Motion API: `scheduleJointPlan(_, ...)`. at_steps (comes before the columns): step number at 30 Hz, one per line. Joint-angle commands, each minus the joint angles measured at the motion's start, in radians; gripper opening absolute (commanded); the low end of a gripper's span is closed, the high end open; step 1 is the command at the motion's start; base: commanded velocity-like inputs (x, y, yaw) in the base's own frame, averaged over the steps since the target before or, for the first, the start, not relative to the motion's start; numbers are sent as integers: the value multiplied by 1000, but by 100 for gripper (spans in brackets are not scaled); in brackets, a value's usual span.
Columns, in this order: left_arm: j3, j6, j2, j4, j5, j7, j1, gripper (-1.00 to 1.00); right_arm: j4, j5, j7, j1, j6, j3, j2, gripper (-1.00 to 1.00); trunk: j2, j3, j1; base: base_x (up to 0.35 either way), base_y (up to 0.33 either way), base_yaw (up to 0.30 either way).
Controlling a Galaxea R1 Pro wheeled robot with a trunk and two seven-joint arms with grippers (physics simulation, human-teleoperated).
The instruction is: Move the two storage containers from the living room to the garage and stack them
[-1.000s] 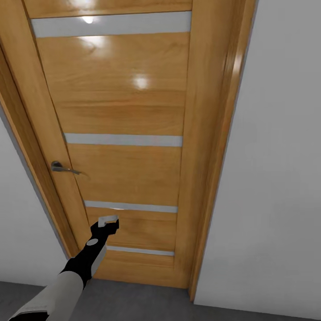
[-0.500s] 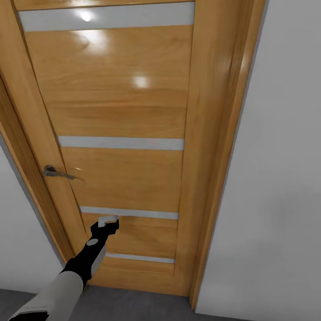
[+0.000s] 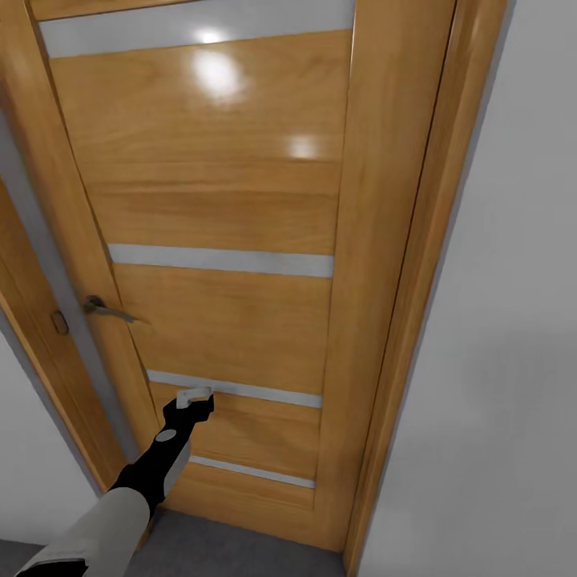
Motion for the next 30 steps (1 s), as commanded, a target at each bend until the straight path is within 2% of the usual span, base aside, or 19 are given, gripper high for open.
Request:
scheduleJointPlan(1,5,-4,-1,0,-1,-1,-1,100,1,0,0,-1,-3,1,0,100,0,-1,0,28,0,0)
scheduleJointPlan(12,5,-4,-1,0,-1,-1,-1,100,1,0,0,-1,-3,1,0,100,0,-1,0,18,0,0)
scheduleJointPlan(21,5,-4,6,0,-1,-1,-1,100,1,0,0,-1,-3,1,0,100,0,-1,0,148,0,0)
scheduleJointPlan(30,5,-4,8,0,0,-1,-1,100,1,0,0,-1,-3,1,0,100,0,-1,0,3,0,0)
